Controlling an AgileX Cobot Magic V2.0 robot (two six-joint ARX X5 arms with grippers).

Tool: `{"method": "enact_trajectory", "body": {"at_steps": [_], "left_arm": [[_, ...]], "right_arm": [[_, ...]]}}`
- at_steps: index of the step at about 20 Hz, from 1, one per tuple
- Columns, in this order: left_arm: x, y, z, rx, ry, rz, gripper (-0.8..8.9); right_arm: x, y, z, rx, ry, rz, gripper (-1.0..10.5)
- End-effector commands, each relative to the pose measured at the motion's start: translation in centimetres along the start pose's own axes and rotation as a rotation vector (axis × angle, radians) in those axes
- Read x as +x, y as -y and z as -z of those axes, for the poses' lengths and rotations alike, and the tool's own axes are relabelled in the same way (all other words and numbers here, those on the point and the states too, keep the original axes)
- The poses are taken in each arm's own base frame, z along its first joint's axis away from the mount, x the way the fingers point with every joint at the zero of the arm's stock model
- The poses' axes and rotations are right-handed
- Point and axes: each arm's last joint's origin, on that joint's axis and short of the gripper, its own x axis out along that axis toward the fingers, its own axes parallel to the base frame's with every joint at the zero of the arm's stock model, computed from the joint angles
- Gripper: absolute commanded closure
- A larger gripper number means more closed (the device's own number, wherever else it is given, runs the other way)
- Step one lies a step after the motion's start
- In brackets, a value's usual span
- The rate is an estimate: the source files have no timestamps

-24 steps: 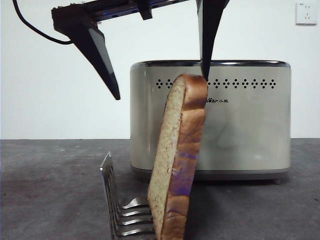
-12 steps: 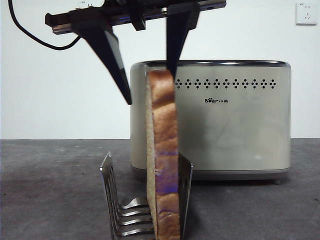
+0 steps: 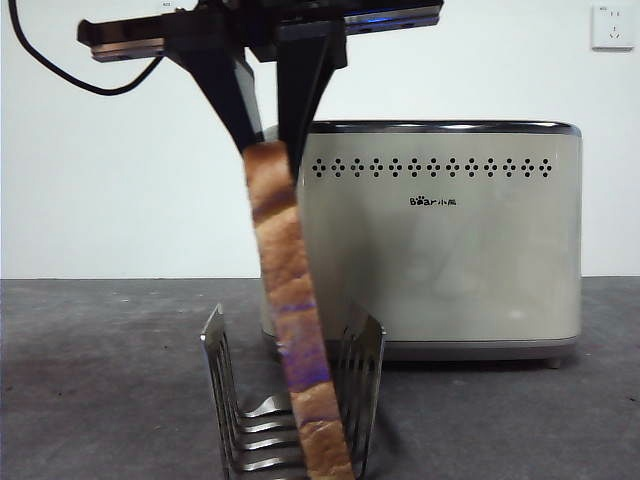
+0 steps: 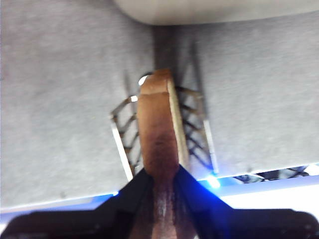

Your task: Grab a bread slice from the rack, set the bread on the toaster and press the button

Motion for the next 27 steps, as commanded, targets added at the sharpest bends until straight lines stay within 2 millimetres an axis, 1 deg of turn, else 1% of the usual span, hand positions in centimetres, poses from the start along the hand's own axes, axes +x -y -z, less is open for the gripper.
{"method": "enact_trajectory", "body": {"at_steps": [1,3,6,9,14,17,19,20,23,25,27], "left_arm": [[-0.1,-0.4,0.1,0.007,0.012,-0.042,8.21],[-0.8,-0.4,-0.1,0.03,0.043,-0.044,8.21],[-2.7,-0.2,-0.5,0.066,0.086,-0.029,8.22],[-5.2,0.3,-0.9,0.11,0.134,0.029,8.22],[-8.5,0.9,-0.9,0.22,0.152,0.172,8.22],[-10.3,1.1,-0.2,0.387,0.091,0.326,8.22],[-11.7,1.0,0.4,0.545,0.041,0.473,8.22],[-12.4,0.7,0.6,0.639,0.056,0.515,8.22],[-14.4,-0.3,0.9,0.908,0.219,0.504,8.22],[-15.6,-0.8,0.9,1.081,0.348,0.429,8.22],[-16.4,-1.1,0.8,1.305,0.453,0.36,8.21]], "right_arm": [[0.0,0.0,0.0,-0.008,0.001,-0.001,9.5],[0.0,0.0,0.0,-0.008,0.004,-0.001,9.5],[0.0,0.0,0.0,-0.008,0.007,-0.002,9.5],[0.0,0.0,0.0,-0.008,0.007,-0.002,9.5],[0.0,0.0,0.0,-0.009,0.006,-0.001,9.5],[0.0,0.0,0.0,-0.01,0.007,-0.001,9.5],[0.0,0.0,0.0,-0.013,0.007,-0.001,9.5],[0.1,0.0,0.0,-0.013,0.006,-0.001,9.5],[0.1,0.0,-0.1,-0.014,0.005,-0.001,9.5],[0.2,0.0,-0.1,-0.013,0.0,0.0,9.5],[0.4,0.0,-0.2,-0.013,-0.007,0.001,9.5]]}}
